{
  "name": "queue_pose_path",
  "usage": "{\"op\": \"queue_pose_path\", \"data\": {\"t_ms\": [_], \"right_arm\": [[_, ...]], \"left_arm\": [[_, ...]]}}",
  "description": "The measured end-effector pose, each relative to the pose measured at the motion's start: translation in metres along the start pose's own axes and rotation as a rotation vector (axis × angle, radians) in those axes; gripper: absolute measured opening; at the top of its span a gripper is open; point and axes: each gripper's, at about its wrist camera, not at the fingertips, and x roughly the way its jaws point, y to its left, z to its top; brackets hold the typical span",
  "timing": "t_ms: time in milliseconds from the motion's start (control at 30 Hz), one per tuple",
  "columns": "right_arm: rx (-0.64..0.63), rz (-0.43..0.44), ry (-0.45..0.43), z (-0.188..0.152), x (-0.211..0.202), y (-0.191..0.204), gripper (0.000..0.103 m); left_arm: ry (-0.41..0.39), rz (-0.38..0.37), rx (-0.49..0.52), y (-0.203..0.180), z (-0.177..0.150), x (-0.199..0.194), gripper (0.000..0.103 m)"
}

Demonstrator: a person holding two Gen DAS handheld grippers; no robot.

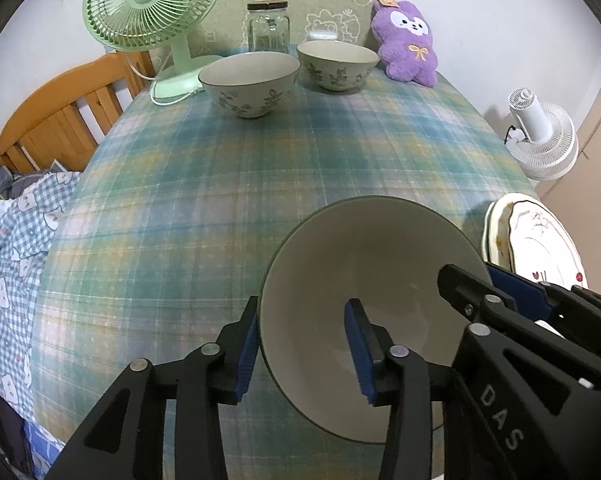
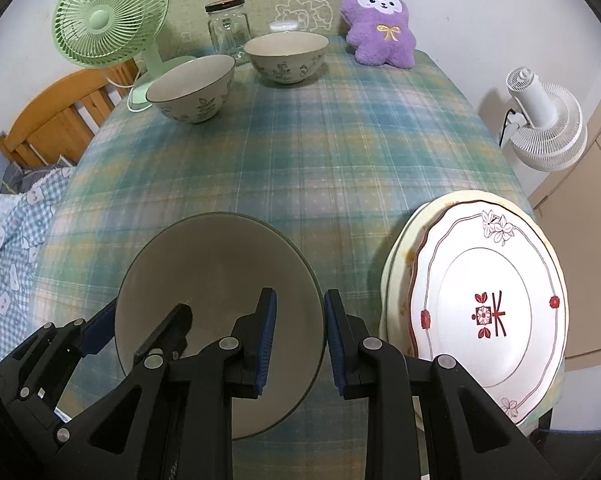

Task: Organize plates and bowls
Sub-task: 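Lower the bowl beside the plate stack and open both grippers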

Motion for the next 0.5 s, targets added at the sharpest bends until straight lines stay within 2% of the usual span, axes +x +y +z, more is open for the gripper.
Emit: {"op": "queue_pose_path", "data": {"t_ms": [133, 200, 233, 333, 500], "right_arm": [[-0.034, 0.0, 0.001, 0.003, -0.002, 0.002, 0.031], [-0.047, 0.003, -0.016, 0.005, -0.007, 0.003, 0.032], [-0.053, 0.017, -0.023, 0.007, -0.01, 0.003, 0.038], [-0.063, 0.034, -0.044, 0.013, -0.021, 0.003, 0.067], [-0.087, 0.033, -0.099, 0.022, -0.046, 0.003, 0.071]], "left_arm": [[-0.003, 0.008, 0.003, -0.001, 0.001, -0.004, 0.056], [-0.009, 0.011, -0.01, 0.002, 0.004, -0.008, 0.065], [-0.013, 0.006, -0.015, 0.002, 0.004, -0.011, 0.067], [-0.04, -0.002, -0.026, 0.002, 0.008, -0.023, 0.073], [-0.087, 0.027, -0.038, 0.001, 0.016, -0.047, 0.081]]}}
